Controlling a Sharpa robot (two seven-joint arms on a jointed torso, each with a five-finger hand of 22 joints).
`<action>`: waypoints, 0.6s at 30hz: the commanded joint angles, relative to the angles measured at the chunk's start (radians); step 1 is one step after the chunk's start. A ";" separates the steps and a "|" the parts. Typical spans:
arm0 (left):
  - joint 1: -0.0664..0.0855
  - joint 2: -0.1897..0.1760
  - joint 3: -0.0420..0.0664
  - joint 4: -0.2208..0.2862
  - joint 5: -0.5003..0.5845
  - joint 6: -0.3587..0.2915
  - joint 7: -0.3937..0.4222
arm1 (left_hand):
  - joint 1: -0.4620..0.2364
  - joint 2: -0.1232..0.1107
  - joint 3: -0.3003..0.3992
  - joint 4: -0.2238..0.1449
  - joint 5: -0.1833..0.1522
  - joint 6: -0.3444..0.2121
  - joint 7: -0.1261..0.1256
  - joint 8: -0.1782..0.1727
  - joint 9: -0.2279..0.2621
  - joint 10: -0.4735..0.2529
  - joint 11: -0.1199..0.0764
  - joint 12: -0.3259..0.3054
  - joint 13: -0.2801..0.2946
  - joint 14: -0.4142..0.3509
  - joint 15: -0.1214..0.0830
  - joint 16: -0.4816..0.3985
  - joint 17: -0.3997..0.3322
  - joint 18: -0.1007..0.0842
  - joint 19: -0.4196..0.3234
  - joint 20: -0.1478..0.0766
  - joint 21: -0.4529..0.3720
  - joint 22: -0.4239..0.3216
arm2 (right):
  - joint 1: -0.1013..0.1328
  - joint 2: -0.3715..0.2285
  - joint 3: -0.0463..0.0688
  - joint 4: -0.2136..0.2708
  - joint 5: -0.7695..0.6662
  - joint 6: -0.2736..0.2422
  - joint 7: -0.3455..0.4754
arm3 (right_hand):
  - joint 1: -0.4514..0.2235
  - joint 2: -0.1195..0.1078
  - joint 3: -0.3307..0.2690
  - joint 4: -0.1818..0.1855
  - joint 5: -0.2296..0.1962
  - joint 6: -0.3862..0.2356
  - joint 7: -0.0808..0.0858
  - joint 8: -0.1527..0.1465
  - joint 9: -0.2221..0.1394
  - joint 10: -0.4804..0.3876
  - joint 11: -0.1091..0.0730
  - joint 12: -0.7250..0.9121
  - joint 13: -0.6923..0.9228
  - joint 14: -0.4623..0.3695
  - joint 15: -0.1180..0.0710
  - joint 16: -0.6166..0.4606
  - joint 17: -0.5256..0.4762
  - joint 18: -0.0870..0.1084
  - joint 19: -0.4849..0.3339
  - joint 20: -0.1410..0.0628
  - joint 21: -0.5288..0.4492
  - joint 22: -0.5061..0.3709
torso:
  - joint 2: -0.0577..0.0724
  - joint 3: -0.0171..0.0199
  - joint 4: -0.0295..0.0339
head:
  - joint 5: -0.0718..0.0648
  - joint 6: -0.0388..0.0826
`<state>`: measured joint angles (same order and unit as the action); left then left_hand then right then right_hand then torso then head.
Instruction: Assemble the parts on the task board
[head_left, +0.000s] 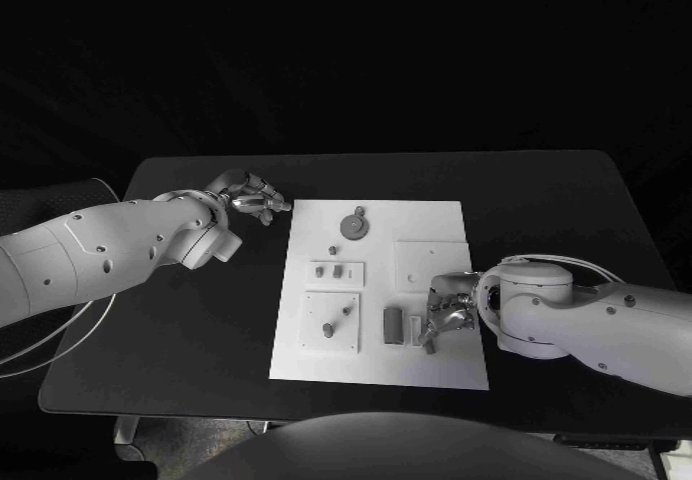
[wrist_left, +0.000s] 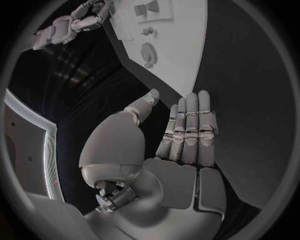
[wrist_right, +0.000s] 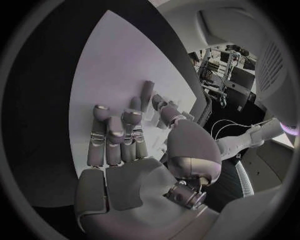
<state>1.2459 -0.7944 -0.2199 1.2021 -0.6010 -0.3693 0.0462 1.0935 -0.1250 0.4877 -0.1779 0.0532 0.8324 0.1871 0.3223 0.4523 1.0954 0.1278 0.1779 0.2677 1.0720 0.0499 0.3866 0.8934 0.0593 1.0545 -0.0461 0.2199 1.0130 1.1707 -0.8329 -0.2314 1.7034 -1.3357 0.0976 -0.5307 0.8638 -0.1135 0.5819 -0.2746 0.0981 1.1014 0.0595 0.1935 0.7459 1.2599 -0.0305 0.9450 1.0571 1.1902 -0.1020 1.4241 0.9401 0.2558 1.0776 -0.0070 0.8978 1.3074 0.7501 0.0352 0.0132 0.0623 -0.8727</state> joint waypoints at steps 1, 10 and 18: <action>0.001 0.000 0.000 0.003 -0.001 0.011 0.003 | -0.009 -0.001 0.000 0.008 0.001 -0.006 -0.003 0.005 -0.001 -0.001 0.002 -0.004 0.001 0.004 0.000 -0.007 0.001 0.014 0.007 -0.003 -0.006 0.001 | -0.009 -0.006 -0.009 -0.016 -0.119 0.001 -0.050 | 0.006 -0.005 0.001 0.004 0.008 -0.026 0.024 -0.002 -0.096 0.002 0.002 0.005 0.002 0.003 0.001 -0.006 0.002 0.006 0.003 0.004 -0.001 0.002 | 0.000 0.0001 -0.0001 | 0.000 0.000; 0.001 -0.001 0.000 0.003 -0.001 0.012 -0.002 | -0.009 -0.001 -0.001 0.008 0.001 -0.006 -0.003 0.005 -0.001 -0.001 0.002 -0.005 0.001 0.004 0.000 -0.008 0.002 0.014 0.007 -0.003 -0.006 0.001 | -0.009 -0.023 -0.009 -0.011 -0.138 0.004 -0.039 | 0.014 -0.018 0.000 -0.001 0.011 -0.034 0.027 -0.004 -0.100 -0.004 0.005 0.005 0.003 0.000 0.002 -0.008 0.003 0.006 -0.001 0.005 -0.003 0.002 | 0.000 0.0005 0.0000 | 0.000 0.000; 0.001 -0.001 0.000 0.003 -0.002 0.012 -0.004 | -0.009 -0.002 -0.001 0.009 0.001 -0.006 -0.002 0.005 -0.001 -0.002 0.003 -0.005 0.001 0.004 0.000 -0.008 0.002 0.014 0.007 -0.003 -0.006 0.002 | -0.009 -0.029 -0.009 -0.008 -0.116 0.021 -0.029 | 0.015 -0.025 0.000 0.000 0.006 -0.039 0.030 -0.005 -0.102 -0.008 0.008 0.005 0.004 -0.004 0.002 -0.010 0.003 0.006 -0.004 0.007 -0.005 0.001 | 0.000 0.0008 -0.0004 | 0.002 0.000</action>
<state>1.2459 -0.7968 -0.2202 1.2027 -0.6010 -0.3681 0.0411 1.0935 -0.1250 0.4851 -0.1753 0.0532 0.8324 0.1871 0.3223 0.4524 1.0955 0.1278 0.1779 0.2676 1.0720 0.0499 0.3832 0.8944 0.0595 1.0544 -0.0460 0.2198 1.0138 1.1712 -0.8568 -0.2308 1.7106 -1.4210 0.0810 -0.5225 0.8782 -0.1304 0.5822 -0.2745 0.1076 1.0998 0.0579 0.1958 0.8214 1.2560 -0.0267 0.9449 1.0603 1.1900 -0.1017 1.4201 0.9421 0.2553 1.0752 -0.0047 0.8978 1.3074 0.7501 0.0358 0.0131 0.0630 -0.8727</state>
